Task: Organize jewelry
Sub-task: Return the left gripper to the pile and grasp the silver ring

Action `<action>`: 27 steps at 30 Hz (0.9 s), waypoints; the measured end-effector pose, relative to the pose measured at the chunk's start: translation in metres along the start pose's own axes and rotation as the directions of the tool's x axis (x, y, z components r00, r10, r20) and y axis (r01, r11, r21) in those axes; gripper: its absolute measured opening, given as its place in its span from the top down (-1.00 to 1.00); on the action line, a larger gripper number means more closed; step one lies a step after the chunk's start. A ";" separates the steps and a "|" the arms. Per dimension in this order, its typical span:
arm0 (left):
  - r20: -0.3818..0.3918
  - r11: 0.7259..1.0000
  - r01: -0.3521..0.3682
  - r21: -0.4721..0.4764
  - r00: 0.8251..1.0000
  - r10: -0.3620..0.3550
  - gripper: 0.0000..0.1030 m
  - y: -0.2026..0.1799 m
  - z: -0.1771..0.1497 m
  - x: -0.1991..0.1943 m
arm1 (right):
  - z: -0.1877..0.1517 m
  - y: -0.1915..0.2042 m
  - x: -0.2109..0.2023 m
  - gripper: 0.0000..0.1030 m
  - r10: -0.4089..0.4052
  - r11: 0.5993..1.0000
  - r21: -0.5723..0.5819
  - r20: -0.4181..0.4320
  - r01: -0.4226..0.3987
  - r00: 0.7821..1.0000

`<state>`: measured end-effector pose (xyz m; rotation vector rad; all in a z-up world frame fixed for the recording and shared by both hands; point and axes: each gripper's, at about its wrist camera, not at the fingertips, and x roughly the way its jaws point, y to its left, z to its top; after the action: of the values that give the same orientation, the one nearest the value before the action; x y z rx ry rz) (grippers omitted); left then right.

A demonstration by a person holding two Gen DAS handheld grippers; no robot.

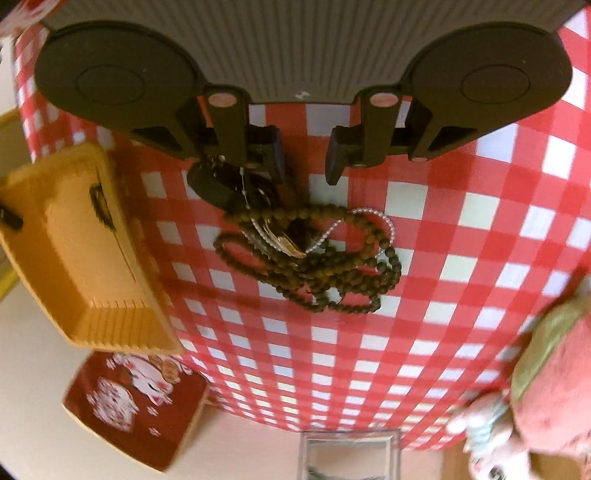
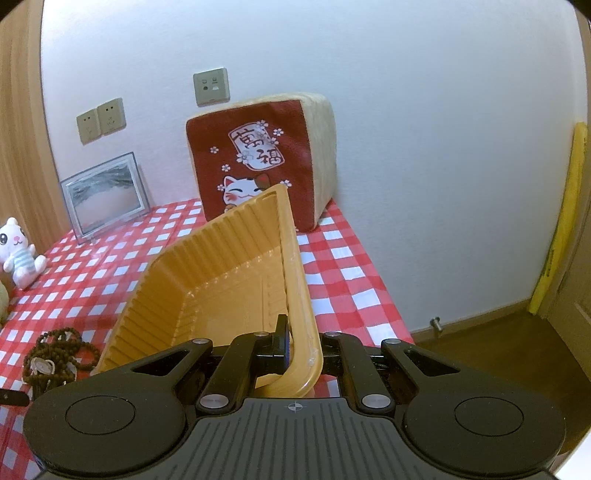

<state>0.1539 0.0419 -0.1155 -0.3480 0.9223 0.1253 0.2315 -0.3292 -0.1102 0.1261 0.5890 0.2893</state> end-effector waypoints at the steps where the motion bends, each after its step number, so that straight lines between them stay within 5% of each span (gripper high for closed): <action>1: 0.000 1.000 0.010 -0.021 1.000 -0.010 0.62 0.003 0.002 0.001 | 0.000 0.000 0.000 0.87 0.000 1.000 0.000 0.000 0.000 1.000; 11: -0.023 0.996 0.016 -0.092 1.000 -0.018 0.65 0.004 0.014 0.021 | -0.001 0.000 -0.001 0.87 0.001 1.000 0.001 0.002 -0.001 1.000; 19: -0.021 0.999 -0.050 -0.002 0.999 0.050 0.88 -0.005 0.019 0.024 | -0.001 0.000 -0.001 0.87 0.001 1.000 0.000 0.002 -0.001 1.000; 27: -0.063 0.988 -0.102 0.113 0.992 0.109 0.91 0.004 0.016 -0.004 | -0.001 0.000 -0.004 0.87 0.003 1.000 0.004 0.007 -0.003 1.000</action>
<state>0.1621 0.0518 -0.1042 -0.2028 1.0120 0.1601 0.2275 -0.3303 -0.1091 0.1323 0.5828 0.2905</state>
